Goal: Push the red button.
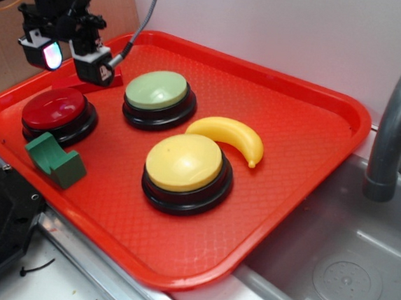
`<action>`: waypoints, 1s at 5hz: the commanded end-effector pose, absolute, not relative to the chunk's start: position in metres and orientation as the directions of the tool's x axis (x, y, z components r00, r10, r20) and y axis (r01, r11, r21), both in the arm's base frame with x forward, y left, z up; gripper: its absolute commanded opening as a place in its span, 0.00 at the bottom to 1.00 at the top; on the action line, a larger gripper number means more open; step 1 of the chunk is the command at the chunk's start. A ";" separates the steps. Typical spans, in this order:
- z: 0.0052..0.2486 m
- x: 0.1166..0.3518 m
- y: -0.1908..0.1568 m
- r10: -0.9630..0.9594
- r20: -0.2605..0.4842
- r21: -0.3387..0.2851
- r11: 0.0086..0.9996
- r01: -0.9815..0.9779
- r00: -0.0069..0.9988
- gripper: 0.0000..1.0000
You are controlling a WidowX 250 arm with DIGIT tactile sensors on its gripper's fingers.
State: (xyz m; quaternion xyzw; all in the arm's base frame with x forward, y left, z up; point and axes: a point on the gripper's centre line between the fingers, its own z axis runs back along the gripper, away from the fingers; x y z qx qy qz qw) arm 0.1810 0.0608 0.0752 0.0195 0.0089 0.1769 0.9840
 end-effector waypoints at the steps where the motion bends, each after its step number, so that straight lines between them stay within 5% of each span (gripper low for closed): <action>1: 0.066 0.164 0.088 0.350 -0.032 0.110 0.932 -0.345 0.936 1.00; 4: 0.040 0.159 0.093 0.330 -0.077 0.090 0.942 -0.323 0.941 1.00; 5: 0.058 0.161 0.092 0.307 -0.110 0.036 0.952 -0.305 0.945 1.00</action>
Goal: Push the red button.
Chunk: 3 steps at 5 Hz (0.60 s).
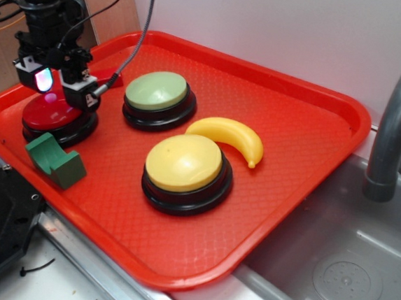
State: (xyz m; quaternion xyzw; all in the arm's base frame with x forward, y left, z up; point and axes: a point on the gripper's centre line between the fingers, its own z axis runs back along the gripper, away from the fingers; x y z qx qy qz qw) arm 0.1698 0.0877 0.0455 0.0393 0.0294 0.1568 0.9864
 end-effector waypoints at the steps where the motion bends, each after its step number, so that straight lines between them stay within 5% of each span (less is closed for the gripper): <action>1: 0.094 0.162 0.094 0.312 -0.053 0.021 0.950 -0.312 0.948 1.00; 3: 0.124 0.156 0.095 0.335 -0.019 0.021 0.942 -0.335 0.942 1.00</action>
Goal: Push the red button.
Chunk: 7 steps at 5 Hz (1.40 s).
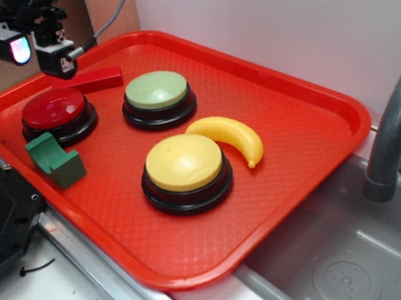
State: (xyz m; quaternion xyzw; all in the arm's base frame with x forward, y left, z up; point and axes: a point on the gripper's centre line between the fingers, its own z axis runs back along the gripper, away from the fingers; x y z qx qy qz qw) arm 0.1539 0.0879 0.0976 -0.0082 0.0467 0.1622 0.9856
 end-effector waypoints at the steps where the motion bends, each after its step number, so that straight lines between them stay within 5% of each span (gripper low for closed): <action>1: 0.142 0.154 0.090 0.381 -0.022 0.069 0.923 -0.379 0.924 1.00; 5: 0.184 0.154 0.083 0.335 0.011 -0.055 0.941 -0.334 0.942 1.00; 7: 0.209 0.157 0.075 0.244 0.123 -0.049 0.970 -0.240 0.962 1.00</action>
